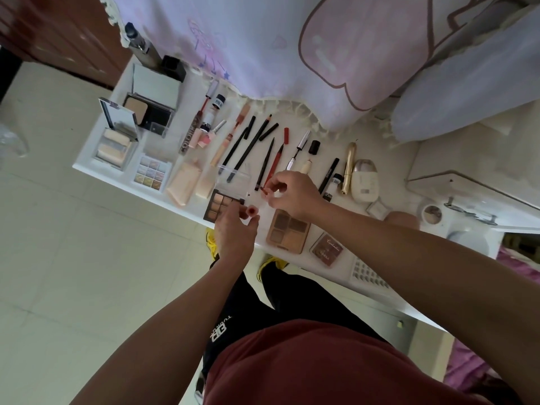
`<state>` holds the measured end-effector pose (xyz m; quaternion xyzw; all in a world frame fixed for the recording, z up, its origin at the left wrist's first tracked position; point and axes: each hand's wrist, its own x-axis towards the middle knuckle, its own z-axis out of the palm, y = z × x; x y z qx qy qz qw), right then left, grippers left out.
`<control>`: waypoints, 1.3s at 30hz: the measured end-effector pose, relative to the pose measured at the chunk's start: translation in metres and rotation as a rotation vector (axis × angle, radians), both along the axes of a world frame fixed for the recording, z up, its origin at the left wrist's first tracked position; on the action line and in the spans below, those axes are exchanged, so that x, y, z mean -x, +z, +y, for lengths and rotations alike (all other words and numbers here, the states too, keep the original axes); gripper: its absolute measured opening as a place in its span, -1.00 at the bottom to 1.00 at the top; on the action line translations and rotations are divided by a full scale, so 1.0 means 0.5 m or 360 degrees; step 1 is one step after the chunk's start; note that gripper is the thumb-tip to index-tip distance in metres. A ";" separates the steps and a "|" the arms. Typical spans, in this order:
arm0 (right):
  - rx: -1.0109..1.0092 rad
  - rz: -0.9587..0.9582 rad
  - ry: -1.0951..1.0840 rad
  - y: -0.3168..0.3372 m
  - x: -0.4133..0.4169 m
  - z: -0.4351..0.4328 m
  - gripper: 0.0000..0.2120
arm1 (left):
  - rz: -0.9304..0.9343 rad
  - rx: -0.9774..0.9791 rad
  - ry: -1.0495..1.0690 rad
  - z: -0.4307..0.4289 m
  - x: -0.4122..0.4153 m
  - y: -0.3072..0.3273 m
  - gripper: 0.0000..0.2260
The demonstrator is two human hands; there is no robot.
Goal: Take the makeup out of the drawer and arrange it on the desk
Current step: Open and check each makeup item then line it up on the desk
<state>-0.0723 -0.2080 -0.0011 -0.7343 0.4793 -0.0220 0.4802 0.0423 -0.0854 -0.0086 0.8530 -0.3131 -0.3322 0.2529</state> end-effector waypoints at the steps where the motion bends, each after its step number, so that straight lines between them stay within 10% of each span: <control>1: 0.0053 0.0021 0.0061 -0.004 -0.001 0.001 -0.88 | -0.0008 -0.0002 -0.0016 0.000 -0.001 0.000 -0.85; 28: 0.0553 0.0267 0.0115 0.037 0.062 0.002 -0.73 | -0.0241 -0.0197 -0.0270 0.034 -0.037 0.042 -0.77; 39: 0.0195 0.0579 0.0187 0.044 0.169 0.067 -0.55 | 0.0104 -0.0401 -0.0367 0.057 0.018 0.052 -0.77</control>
